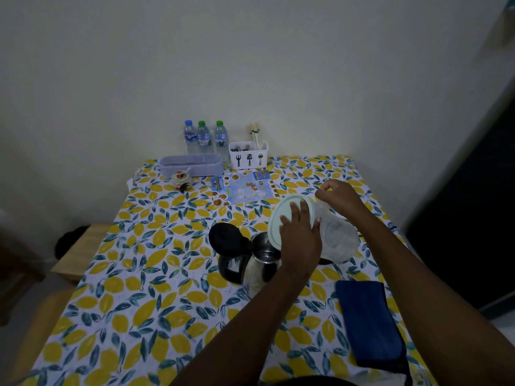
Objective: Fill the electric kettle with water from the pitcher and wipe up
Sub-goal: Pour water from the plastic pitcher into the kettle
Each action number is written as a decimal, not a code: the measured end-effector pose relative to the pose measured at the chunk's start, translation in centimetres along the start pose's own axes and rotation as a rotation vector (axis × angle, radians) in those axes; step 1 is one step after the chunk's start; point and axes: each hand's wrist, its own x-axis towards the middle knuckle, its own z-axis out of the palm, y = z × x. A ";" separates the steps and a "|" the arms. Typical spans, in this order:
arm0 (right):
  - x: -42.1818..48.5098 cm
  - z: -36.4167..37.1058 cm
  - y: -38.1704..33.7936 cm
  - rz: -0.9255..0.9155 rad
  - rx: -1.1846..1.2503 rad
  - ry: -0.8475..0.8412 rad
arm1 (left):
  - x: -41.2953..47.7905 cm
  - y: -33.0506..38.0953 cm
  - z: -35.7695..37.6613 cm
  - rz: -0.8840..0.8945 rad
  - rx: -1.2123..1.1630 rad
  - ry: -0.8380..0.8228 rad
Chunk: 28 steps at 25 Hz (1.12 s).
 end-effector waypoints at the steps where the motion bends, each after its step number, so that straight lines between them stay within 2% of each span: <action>1: 0.0 0.0 -0.1 -0.006 -0.003 -0.003 | 0.0 0.0 0.0 -0.001 0.001 0.002; 28: 0.0 -1.2 -1.8 -0.097 -0.146 -0.015 | -0.6 1.2 -0.6 -0.023 -0.060 0.084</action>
